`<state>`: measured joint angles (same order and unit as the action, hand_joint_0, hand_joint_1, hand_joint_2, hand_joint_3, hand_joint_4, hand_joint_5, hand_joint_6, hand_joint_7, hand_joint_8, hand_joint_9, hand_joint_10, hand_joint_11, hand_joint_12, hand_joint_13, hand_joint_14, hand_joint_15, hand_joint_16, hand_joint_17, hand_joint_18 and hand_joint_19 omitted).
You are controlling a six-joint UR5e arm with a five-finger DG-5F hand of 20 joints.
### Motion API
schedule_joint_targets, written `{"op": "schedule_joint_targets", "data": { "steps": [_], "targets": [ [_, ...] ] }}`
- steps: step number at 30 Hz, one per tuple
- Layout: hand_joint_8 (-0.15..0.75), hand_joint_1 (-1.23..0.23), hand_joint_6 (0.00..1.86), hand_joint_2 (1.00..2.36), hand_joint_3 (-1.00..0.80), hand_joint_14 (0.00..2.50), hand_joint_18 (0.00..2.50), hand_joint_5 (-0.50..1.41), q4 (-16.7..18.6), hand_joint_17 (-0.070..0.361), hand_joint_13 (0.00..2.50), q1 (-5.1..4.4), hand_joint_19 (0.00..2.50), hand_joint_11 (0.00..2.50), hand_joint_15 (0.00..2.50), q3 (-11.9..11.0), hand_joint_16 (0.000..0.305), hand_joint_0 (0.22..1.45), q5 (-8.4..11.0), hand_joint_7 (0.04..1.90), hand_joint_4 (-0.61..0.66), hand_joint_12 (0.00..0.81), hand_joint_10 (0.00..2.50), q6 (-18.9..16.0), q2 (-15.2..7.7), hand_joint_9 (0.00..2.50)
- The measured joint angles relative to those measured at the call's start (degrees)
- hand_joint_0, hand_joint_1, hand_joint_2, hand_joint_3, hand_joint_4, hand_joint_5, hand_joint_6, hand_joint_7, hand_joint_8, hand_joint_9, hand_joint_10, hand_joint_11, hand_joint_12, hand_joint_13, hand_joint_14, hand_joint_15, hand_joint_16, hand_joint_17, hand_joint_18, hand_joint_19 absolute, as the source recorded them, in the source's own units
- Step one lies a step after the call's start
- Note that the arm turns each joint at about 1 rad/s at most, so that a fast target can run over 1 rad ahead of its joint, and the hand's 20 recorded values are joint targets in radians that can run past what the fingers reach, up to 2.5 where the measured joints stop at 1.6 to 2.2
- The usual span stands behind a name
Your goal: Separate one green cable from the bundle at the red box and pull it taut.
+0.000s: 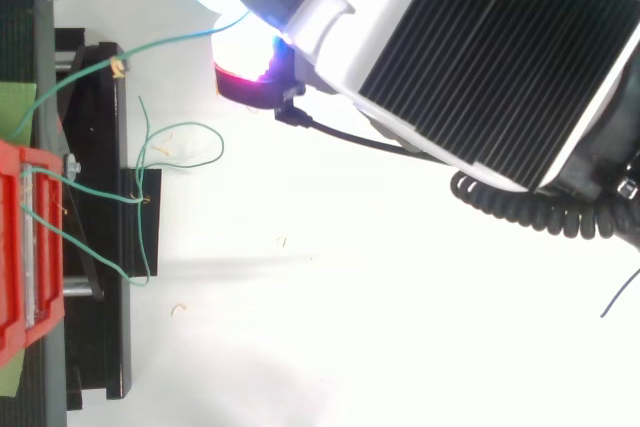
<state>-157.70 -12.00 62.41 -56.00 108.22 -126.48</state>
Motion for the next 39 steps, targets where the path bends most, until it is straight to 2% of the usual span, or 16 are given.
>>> {"op": "schedule_joint_targets", "data": {
  "steps": [3,9,26,39],
  "targets": [
    [0.186,-0.87,0.5,1.0,-0.5,0.02,0.95,0.11,-0.01,0.089,1.46,-0.16,0.63,0.69,0.84,0.04,0.039,0.71,0.17,1.28,0.12,0.349,0.02,-3.11,-0.02,1.94],
    [0.177,-0.82,0.5,1.0,-0.5,0.03,0.95,0.11,-1.43,0.088,1.45,-0.33,0.64,0.69,0.83,0.03,0.039,0.71,0.34,1.3,0.15,0.348,0.02,-11.82,-0.01,1.93],
    [0.166,-0.76,0.5,1.0,-0.5,0.03,0.94,0.11,-14.87,0.087,1.42,-0.81,0.64,0.71,0.82,0.05,0.039,0.71,0.06,1.32,0.18,0.345,0.02,-38.46,-0.02,1.93],
    [0.158,-0.72,0.5,1.0,-0.5,0.02,0.93,0.11,-22.03,0.086,1.4,-0.86,0.65,0.71,0.81,0.03,0.038,0.7,-0.62,1.33,0.19,0.338,0.03,-50.08,0.0,1.92]
  ]
}}
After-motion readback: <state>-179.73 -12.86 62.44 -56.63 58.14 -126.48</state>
